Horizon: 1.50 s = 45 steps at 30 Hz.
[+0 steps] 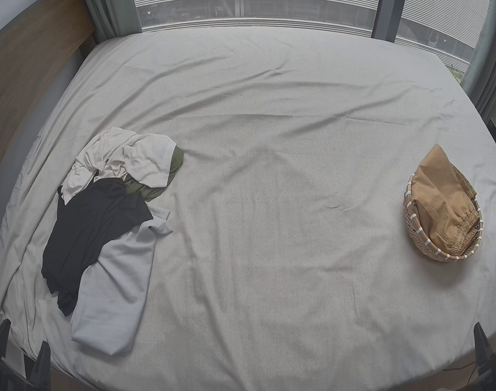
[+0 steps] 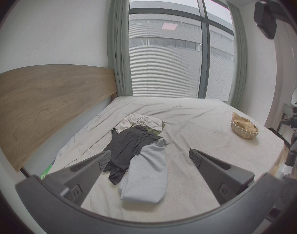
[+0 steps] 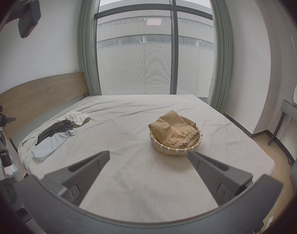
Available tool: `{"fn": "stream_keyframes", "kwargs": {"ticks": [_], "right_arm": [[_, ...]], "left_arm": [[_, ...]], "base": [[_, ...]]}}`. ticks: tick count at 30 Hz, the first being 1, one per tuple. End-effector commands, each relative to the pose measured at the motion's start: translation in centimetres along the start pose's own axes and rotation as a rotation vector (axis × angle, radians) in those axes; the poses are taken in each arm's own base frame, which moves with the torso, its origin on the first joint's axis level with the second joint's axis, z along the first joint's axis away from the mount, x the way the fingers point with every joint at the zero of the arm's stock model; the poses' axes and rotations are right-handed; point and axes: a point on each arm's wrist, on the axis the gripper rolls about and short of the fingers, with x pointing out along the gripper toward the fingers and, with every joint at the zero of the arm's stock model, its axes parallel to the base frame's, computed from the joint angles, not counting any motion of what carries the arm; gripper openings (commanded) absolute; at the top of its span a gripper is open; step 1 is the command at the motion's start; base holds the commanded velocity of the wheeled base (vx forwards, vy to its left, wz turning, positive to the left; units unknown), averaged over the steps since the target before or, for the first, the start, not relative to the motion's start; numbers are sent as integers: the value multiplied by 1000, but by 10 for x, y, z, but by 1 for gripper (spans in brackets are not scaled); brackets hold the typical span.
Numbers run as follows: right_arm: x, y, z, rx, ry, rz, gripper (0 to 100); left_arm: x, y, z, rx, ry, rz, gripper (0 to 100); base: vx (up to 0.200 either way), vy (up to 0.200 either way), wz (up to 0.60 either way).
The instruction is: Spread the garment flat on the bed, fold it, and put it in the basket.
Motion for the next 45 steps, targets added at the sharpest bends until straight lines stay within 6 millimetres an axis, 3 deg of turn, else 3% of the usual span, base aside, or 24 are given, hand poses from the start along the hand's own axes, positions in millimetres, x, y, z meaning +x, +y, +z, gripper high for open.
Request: {"fn": "stream_keyframes", "kwargs": {"ticks": [1, 12, 19, 45], "right_arm": [[0, 0, -5, 0, 5, -2, 100], [0, 0, -5, 0, 5, 0, 100], [0, 0, -5, -1, 5, 5, 100], [0, 0, -5, -4, 6, 14, 100]], "left_arm": [[-1, 0, -2, 11, -4, 14, 100], [0, 2, -3, -13, -23, 101, 100], [0, 0, -7, 18, 25, -6, 100], [0, 0, -7, 10, 22, -1, 100]], "base": [[0, 0, 0], [0, 0, 0], [0, 0, 0], [0, 0, 0]]}}
